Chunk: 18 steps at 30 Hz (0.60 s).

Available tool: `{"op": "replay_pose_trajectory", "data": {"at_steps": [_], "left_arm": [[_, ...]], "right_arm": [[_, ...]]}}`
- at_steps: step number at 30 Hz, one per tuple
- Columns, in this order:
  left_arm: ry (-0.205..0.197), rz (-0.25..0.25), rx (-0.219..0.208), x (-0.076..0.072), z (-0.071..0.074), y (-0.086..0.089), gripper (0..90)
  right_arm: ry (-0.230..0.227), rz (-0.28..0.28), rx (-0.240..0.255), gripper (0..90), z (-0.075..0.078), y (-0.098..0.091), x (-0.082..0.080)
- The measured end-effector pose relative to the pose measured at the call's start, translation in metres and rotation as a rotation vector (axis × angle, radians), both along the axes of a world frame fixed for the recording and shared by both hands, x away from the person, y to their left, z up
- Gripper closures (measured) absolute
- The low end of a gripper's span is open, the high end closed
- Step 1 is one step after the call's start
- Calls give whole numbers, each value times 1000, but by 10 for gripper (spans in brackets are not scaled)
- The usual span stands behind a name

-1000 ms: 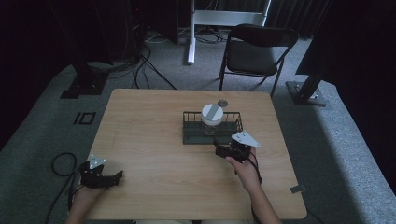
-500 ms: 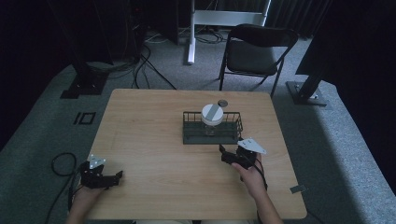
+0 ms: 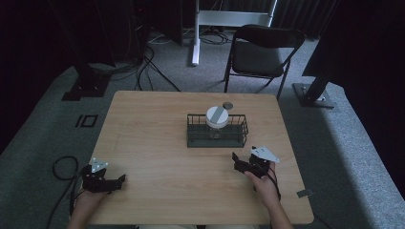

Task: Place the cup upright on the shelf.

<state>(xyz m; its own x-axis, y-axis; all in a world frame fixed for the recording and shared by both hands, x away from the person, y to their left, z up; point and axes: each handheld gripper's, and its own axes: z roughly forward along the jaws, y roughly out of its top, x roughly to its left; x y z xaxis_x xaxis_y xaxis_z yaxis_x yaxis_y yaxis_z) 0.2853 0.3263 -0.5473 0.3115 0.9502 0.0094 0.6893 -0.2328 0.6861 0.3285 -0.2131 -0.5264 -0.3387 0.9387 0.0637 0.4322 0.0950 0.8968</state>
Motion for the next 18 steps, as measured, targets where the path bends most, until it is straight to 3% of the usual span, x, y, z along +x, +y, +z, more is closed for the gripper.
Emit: {"op": "replay_pose_trajectory", "data": {"at_steps": [13, 18], "left_arm": [[0, 0, 1, 0, 0, 0, 6], [0, 0, 1, 0, 0, 0, 6]], "right_arm": [[71, -87, -16, 120, -12, -27, -4], [111, -147, -55, 120, -15, -42, -3]]}}
